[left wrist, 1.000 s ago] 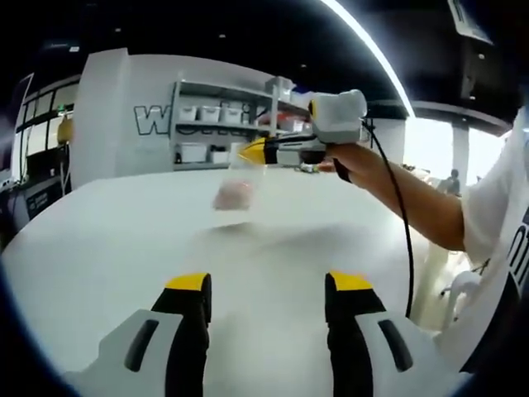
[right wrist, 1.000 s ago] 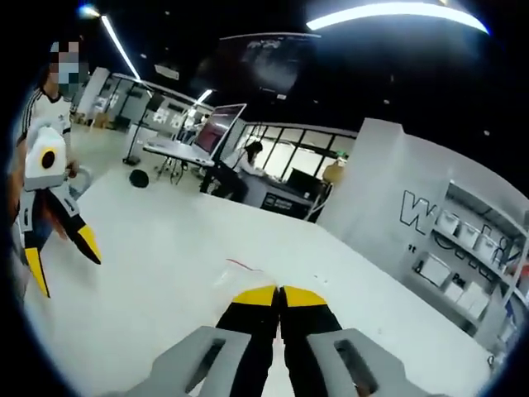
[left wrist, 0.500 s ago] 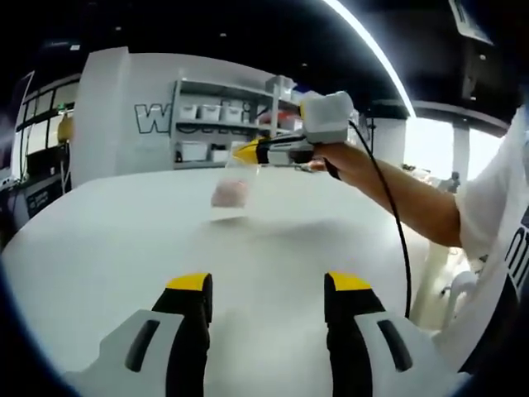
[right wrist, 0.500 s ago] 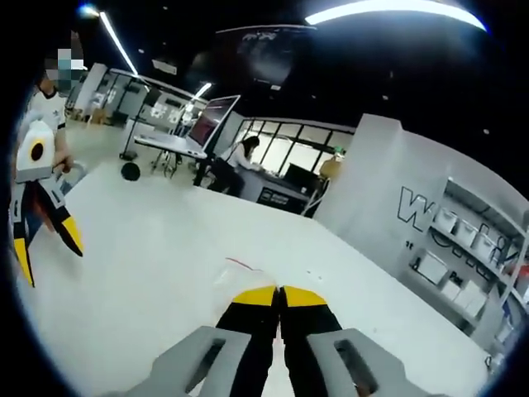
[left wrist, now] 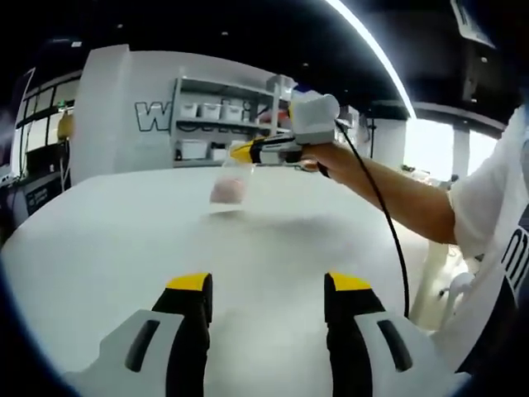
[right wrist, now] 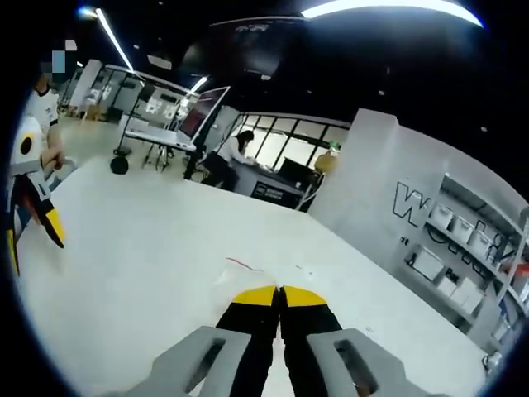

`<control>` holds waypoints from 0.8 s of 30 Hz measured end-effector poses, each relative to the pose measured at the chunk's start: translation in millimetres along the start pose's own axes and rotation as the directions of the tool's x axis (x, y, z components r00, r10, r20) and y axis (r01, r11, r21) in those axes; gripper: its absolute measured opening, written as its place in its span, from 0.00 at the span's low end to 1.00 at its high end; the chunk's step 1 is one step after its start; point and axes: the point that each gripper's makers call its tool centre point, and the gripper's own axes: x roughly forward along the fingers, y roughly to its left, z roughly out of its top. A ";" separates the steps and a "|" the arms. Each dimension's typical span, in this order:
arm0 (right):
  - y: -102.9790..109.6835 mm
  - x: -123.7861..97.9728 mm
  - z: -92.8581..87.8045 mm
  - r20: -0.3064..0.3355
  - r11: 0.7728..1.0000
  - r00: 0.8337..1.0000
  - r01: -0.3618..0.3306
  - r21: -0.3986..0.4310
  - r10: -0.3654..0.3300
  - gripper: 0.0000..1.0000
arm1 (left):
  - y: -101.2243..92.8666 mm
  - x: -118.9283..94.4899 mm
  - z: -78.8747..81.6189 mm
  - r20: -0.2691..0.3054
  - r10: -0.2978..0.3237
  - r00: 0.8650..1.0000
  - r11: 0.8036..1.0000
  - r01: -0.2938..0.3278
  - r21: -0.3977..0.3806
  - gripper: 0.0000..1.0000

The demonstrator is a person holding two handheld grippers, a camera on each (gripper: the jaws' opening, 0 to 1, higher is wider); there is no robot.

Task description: Open the resealable bag by pulling the two sides of the seal apart until the entire bag opening is separated and visibly accessible.

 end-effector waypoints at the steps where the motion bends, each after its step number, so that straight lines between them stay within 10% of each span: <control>1: -1.7 1.7 -0.9 -0.001 1.000 1.000 0.001 0.000 -0.001 0.00 | 0.2 0.0 0.0 0.000 0.000 1.000 1.000 0.000 -0.002 0.55; 24: -45.8 34.7 -18.2 -0.034 0.998 0.998 0.061 -0.013 -0.061 0.00 | 4.9 0.5 1.2 -0.008 -0.004 1.000 1.000 0.004 -0.023 0.54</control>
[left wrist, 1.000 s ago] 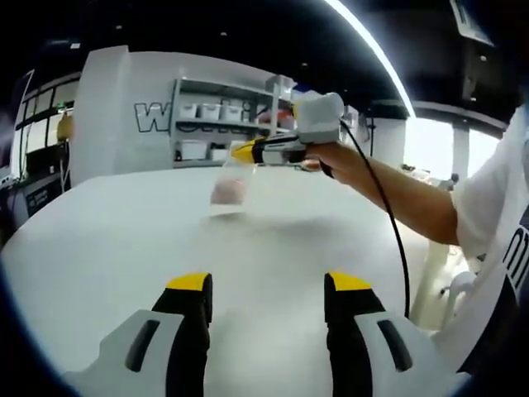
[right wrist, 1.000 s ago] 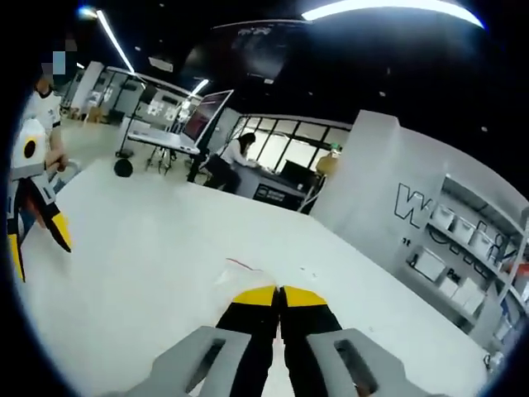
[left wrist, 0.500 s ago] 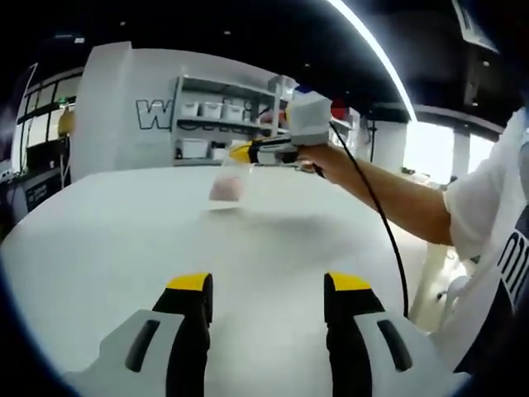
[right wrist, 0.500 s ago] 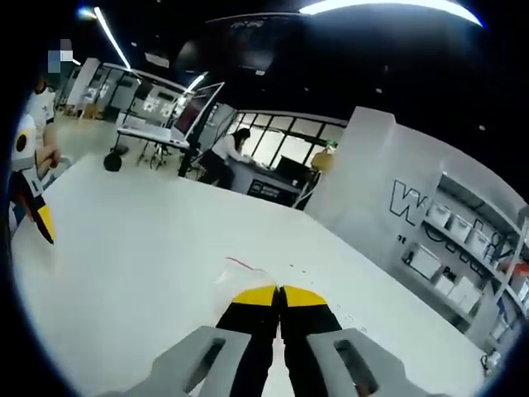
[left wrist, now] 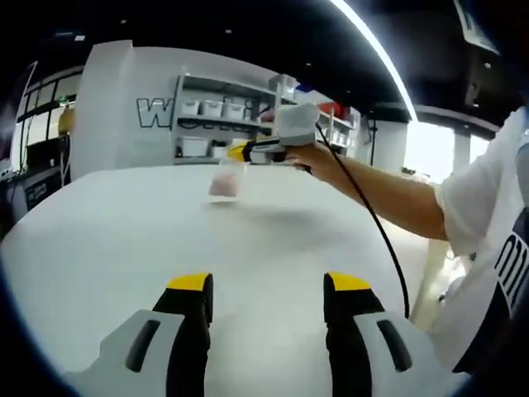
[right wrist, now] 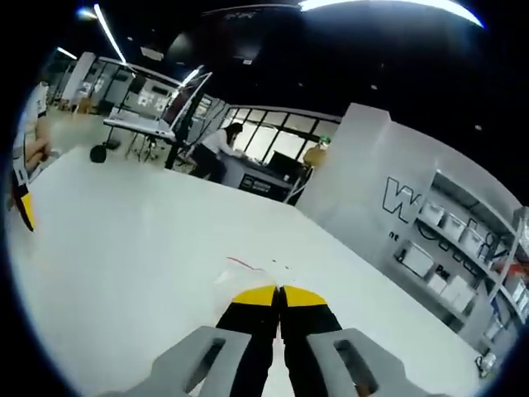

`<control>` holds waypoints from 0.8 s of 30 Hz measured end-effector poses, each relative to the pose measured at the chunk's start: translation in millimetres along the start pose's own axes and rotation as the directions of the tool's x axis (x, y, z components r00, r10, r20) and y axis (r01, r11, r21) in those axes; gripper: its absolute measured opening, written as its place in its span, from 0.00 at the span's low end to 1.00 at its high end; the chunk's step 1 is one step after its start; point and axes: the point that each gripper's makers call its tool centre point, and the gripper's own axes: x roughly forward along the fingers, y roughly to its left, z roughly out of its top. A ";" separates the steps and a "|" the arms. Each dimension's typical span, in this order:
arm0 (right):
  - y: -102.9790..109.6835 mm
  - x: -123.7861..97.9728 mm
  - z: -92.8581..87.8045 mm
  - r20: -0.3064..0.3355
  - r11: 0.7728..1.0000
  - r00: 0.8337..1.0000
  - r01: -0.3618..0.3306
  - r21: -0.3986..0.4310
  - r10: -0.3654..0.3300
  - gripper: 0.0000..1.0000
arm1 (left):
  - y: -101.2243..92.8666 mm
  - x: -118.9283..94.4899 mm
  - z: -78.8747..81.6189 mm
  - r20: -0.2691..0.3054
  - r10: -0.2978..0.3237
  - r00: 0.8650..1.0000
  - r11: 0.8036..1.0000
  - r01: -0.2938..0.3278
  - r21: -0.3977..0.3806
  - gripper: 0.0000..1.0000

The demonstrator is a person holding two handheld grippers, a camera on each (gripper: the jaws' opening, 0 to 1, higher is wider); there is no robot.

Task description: Open the resealable bag by pulling the two sides of the seal apart until the entire bag opening is separated and visibly accessible.

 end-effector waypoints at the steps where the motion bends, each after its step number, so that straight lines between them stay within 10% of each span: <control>1: -3.4 2.4 -0.8 0.000 1.000 1.000 0.005 0.000 -0.005 0.00 | 0.2 0.1 -0.5 -0.003 0.000 1.000 1.000 0.000 0.000 0.54; 24: -24.1 33.2 -10.1 -0.024 0.999 0.999 0.034 -0.035 -0.035 0.00 | 6.7 0.9 -2.9 -0.012 0.013 1.000 1.000 -0.013 -0.011 0.54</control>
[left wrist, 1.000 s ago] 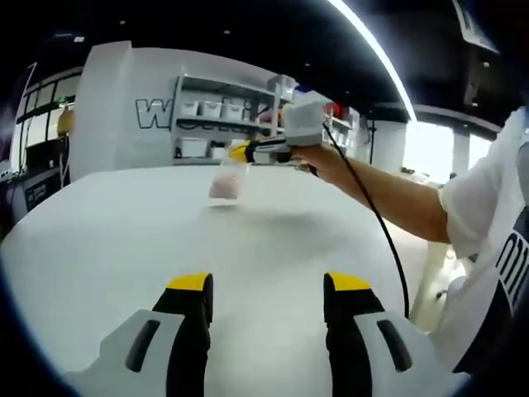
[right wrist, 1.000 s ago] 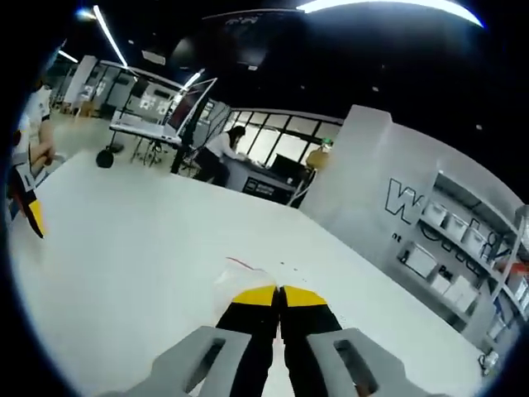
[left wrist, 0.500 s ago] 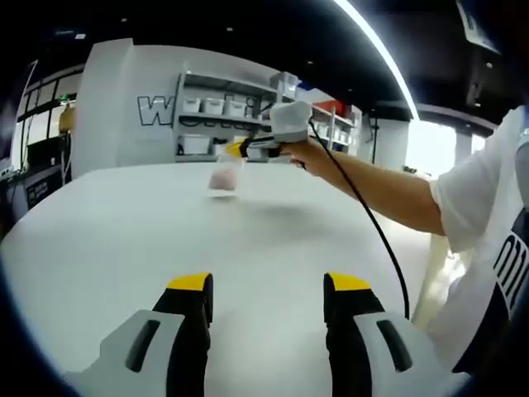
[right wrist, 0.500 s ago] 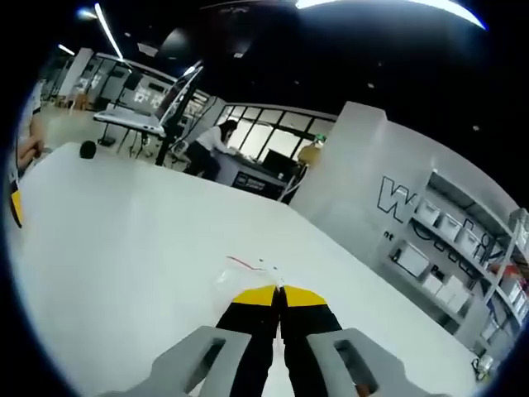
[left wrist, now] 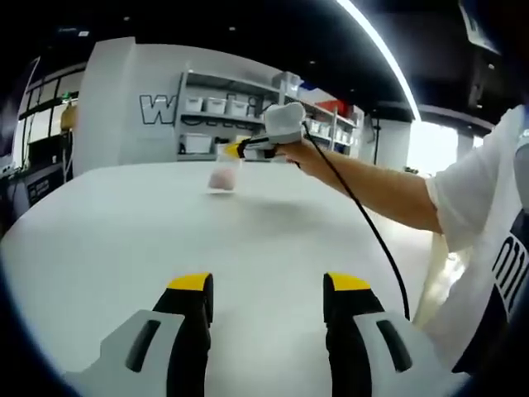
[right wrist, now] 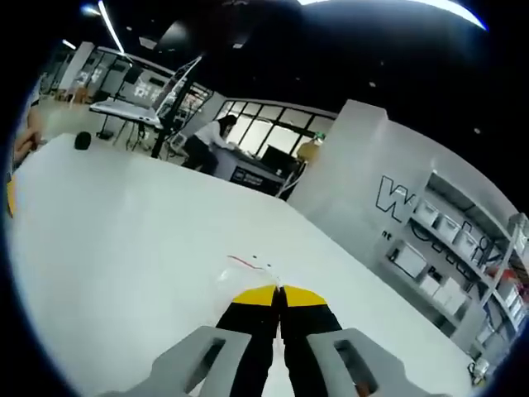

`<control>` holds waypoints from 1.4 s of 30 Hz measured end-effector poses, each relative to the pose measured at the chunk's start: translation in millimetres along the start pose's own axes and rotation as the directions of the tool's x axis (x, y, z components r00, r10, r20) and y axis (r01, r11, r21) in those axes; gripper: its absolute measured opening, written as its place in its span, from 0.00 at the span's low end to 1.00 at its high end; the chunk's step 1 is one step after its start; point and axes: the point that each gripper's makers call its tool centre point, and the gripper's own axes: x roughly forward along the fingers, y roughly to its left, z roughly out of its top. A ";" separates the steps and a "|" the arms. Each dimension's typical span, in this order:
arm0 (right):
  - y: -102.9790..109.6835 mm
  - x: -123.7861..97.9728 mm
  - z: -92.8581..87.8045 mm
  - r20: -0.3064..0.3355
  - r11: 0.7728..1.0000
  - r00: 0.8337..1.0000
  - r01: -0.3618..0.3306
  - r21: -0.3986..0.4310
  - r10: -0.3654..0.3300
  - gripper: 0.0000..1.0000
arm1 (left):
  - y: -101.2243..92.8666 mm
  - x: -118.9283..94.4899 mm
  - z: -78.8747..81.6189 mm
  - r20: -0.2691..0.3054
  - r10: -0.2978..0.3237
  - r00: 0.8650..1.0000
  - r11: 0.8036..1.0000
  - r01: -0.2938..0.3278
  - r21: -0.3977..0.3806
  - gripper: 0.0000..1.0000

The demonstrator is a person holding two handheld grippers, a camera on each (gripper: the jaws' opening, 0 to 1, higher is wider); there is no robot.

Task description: Open the resealable bag by pulling the two sides of the seal apart until the entire bag opening is separated and visibly accessible.

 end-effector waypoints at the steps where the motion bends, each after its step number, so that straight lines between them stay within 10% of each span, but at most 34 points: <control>1: -0.6 1.2 -0.3 -0.001 1.000 1.000 0.003 -0.004 -0.003 0.00 | 0.5 0.0 0.2 0.001 0.000 1.000 1.000 0.000 -0.001 0.54; 20: -16.8 20.3 -6.3 0.019 0.996 0.998 0.053 -0.068 -0.052 0.00 | 1.7 -0.6 -0.5 -0.004 0.003 1.000 1.000 -0.003 0.007 0.53; 42: 7.8 1.3 -29.0 -0.009 0.994 1.000 0.016 0.111 -0.016 0.00 | -2.4 0.7 -0.3 0.000 -0.005 1.000 1.000 0.005 0.008 0.53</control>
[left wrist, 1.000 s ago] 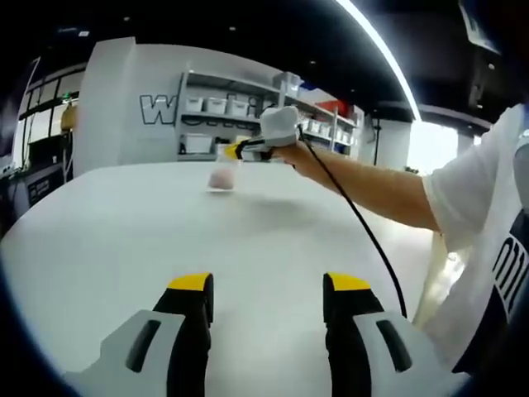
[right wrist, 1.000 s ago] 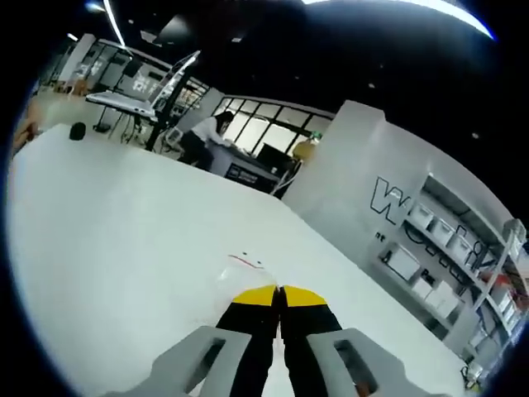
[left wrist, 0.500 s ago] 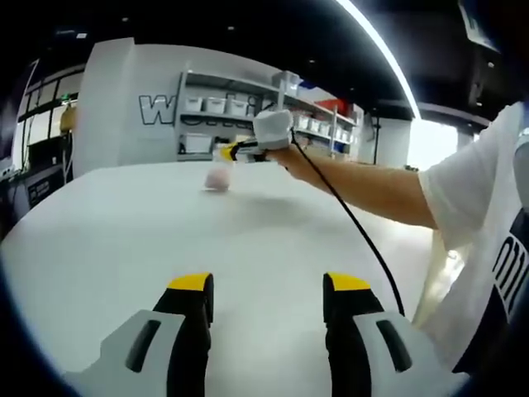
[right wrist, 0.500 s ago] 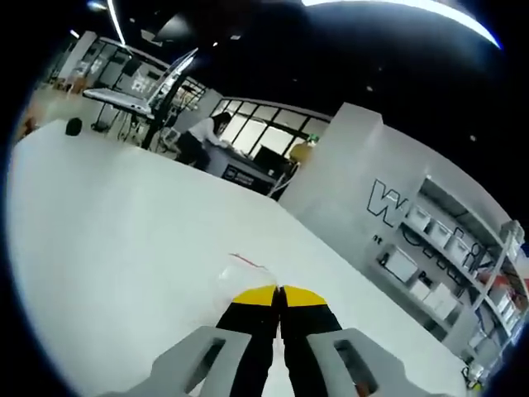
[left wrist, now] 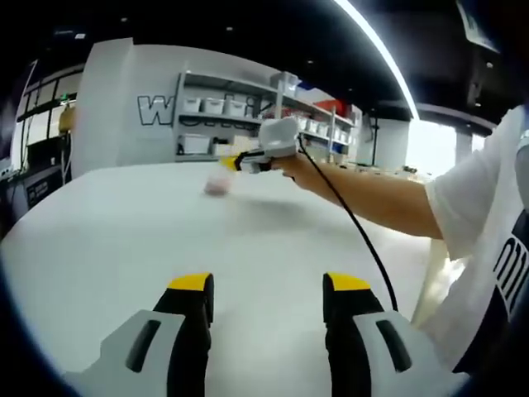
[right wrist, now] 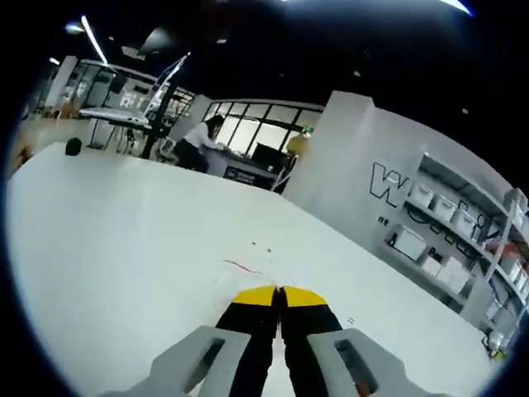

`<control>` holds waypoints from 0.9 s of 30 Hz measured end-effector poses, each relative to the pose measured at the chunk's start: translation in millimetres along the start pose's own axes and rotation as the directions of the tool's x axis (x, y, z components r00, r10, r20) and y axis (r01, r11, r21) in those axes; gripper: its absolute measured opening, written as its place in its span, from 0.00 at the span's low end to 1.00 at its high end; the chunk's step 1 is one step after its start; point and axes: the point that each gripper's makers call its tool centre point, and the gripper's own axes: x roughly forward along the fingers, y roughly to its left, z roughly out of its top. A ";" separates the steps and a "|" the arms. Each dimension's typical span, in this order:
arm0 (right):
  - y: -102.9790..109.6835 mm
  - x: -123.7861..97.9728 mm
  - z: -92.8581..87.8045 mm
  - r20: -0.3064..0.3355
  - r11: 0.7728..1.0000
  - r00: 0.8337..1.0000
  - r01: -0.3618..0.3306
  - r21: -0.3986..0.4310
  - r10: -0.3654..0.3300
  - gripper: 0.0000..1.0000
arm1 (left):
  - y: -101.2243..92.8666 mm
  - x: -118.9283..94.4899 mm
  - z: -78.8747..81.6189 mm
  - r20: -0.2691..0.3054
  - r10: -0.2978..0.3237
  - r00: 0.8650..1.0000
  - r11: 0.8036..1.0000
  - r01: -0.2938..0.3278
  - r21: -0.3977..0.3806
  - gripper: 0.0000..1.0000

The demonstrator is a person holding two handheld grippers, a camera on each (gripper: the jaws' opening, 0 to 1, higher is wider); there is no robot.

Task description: Open the resealable bag by pulling the two sides of the seal apart until the entire bag opening is separated and visibly accessible.

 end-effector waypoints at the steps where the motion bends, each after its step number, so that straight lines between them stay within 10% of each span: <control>1: 1.4 -0.3 -1.6 -0.002 1.000 1.000 -0.001 0.008 0.001 0.00 | 0.3 -0.1 0.2 0.001 0.001 1.000 1.000 -0.001 -0.002 0.53; 27: 35.4 -49.5 -24.7 -0.046 0.987 0.999 0.006 0.161 0.002 0.16 | -0.2 1.8 -1.0 0.007 0.001 1.000 1.000 -0.001 -0.004 0.53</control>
